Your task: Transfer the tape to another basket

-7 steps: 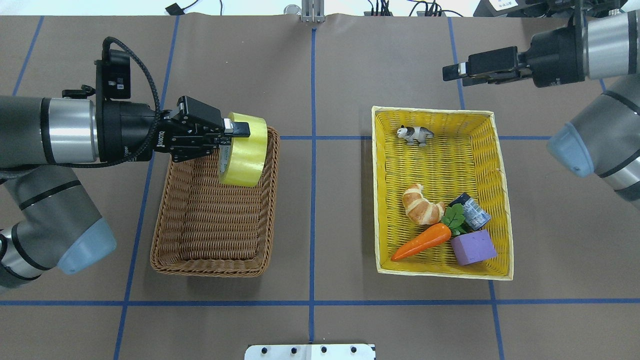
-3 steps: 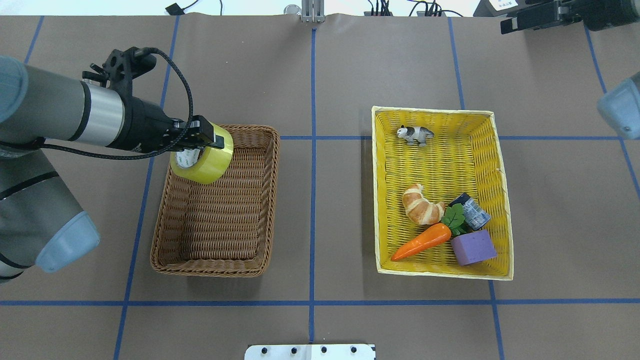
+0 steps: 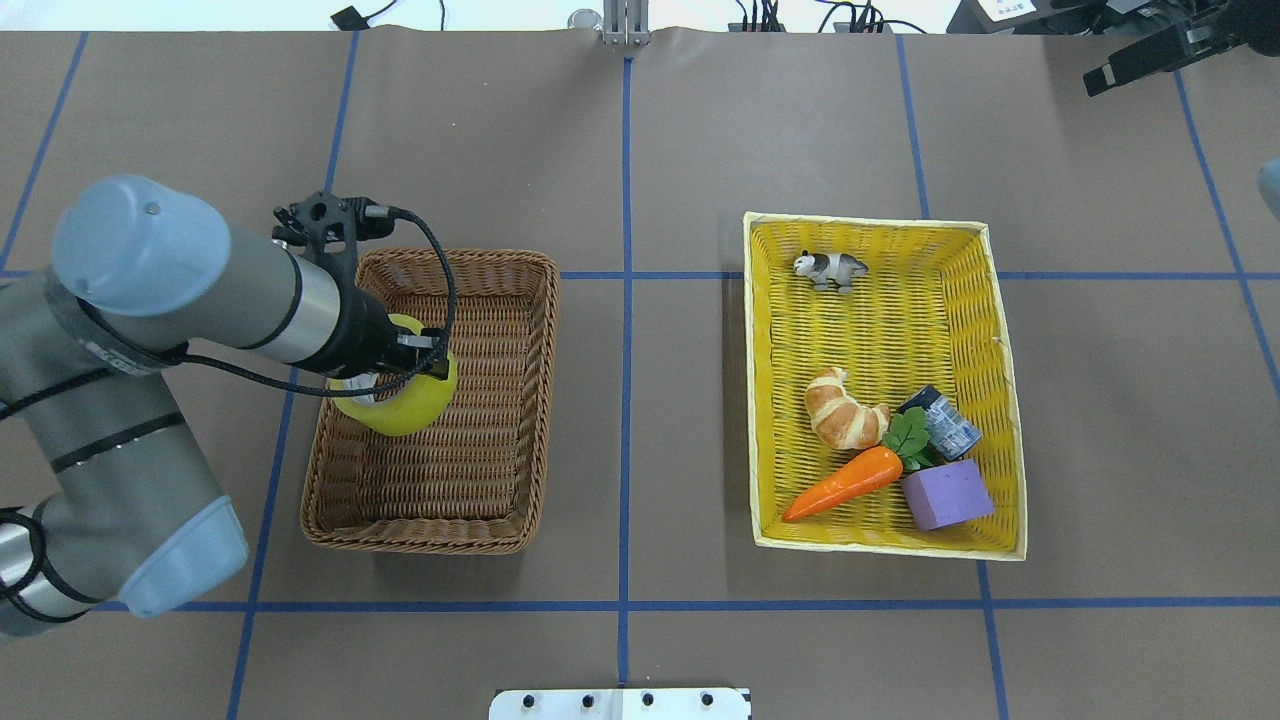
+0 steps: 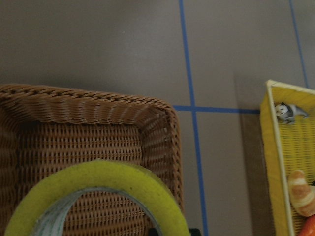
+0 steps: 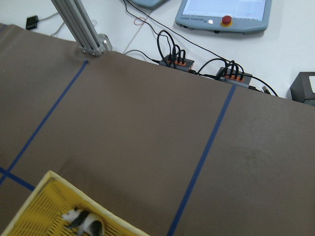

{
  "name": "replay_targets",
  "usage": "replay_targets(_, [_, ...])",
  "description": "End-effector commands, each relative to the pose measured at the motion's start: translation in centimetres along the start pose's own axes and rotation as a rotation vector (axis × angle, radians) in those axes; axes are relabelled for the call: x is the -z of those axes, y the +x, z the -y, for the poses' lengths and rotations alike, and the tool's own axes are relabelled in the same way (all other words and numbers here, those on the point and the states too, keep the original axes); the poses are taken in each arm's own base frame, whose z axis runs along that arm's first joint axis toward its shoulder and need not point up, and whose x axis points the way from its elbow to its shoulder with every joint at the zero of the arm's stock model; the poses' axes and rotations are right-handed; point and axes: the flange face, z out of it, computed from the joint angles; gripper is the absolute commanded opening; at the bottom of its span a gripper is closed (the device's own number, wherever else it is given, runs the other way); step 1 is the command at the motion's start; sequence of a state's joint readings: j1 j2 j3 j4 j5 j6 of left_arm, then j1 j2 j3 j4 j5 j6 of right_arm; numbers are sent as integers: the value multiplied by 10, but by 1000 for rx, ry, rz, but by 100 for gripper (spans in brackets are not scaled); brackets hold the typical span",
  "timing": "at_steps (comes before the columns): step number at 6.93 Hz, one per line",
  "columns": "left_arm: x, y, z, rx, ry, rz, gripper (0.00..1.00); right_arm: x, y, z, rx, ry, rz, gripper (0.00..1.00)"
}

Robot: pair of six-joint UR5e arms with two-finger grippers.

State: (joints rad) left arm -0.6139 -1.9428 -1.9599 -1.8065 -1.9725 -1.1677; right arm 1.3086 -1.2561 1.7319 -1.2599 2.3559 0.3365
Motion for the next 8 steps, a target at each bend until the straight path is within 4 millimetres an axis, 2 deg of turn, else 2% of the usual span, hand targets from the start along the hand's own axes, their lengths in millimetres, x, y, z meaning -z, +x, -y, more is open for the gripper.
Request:
replay_targets(1, [-27, 17, -13, -1, -18, 76, 52, 14, 9, -9, -19, -139, -36, 100])
replay_targets(2, [-41, 13, -3, 6, 40, 131, 98, 22, 17, -11, -4, -188, -50, 100])
replay_targets(3, [-40, 13, -1, 7, 66, 141, 99, 29, 16, -9, -8, -266, -77, 100])
replay_targets(4, [-19, 11, 2, 2, 80, 147, 99, 37, 27, -9, 58, -346, -140, 100])
replay_targets(5, [19, 1, 11, 29, 77, 227, 99, 49, 50, -17, 122, -438, -208, 100])
replay_targets(6, [76, -15, 20, -74, 57, 285, 99, 59, 69, -29, 147, -510, -237, 100])
replay_targets(7, [122, -57, 38, -72, 3, 318, 99, 59, 93, -55, 123, -571, -245, 100])
replay_targets(8, [149, -116, 50, -88, -51, 317, 99, 52, 121, -105, 60, -610, -249, 100])
